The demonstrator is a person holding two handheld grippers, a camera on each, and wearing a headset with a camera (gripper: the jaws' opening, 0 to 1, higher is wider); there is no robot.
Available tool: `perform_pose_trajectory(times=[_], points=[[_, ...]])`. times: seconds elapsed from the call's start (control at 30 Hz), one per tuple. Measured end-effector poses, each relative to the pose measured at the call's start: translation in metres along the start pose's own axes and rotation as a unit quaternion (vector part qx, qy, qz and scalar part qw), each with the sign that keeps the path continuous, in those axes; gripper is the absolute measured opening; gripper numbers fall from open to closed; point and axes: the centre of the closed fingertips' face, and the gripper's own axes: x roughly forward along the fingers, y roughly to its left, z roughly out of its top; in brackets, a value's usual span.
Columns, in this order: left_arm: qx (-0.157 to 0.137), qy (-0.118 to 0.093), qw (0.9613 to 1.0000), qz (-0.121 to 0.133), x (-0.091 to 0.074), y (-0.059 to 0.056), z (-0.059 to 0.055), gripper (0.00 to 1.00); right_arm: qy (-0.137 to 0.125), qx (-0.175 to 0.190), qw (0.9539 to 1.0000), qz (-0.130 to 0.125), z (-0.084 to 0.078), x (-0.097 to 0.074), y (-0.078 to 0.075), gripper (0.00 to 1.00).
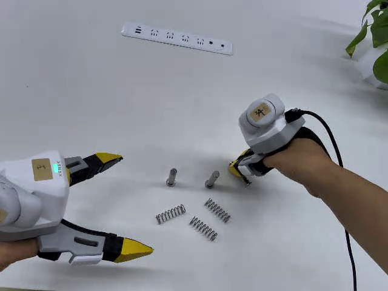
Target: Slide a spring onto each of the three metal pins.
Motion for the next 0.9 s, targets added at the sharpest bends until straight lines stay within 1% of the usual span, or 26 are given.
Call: perform_pose_trajectory(times=[0.03,0.13,0.2,0.33,0.5,0.67,0.73,0.83,0.9], points=[[-0.001,0.0,1.0,-0.001,0.0,0.001,-0.002,1.0,0.001,0.0,1.0,0.0,0.0,0.001,-0.001,0.1],[0.0,0.001,1.0,-0.001,-0.002,0.003,-0.006,1.0,0.003,-0.001,1.0,-0.003,-0.001,-0.003,0.003,0.1],[0.0,0.0,1.0,-0.001,-0.002,0.002,-0.005,1.0,0.003,0.003,1.0,-0.005,-0.001,-0.005,0.004,0.09],[0.0,0.0,1.0,0.0,-0.002,0.0,-0.003,1.0,0.002,0.001,1.0,-0.007,0.0,0.0,0.0,0.09],[0.0,0.0,1.0,-0.001,-0.002,-0.002,-0.001,1.0,0.0,-0.002,1.0,-0.005,-0.002,-0.004,0.004,0.09],[0.0,-0.001,1.0,0.001,-0.002,-0.003,0.001,1.0,-0.005,-0.004,1.0,-0.005,-0.001,-0.002,0.001,0.09],[0.001,0.0,1.0,0.0,-0.002,-0.003,0.001,1.0,-0.007,-0.006,0.9999,-0.005,-0.001,-0.003,0.002,0.09],[0.0,0.0,1.0,0.0,-0.002,-0.005,0.001,1.0,-0.012,-0.006,0.9999,-0.003,-0.003,-0.013,0.009,0.09],[0.001,-0.001,1.0,0.0,-0.002,-0.006,0.002,1.0,-0.016,-0.006,0.9998,-0.004,-0.002,-0.014,0.009,0.09]])
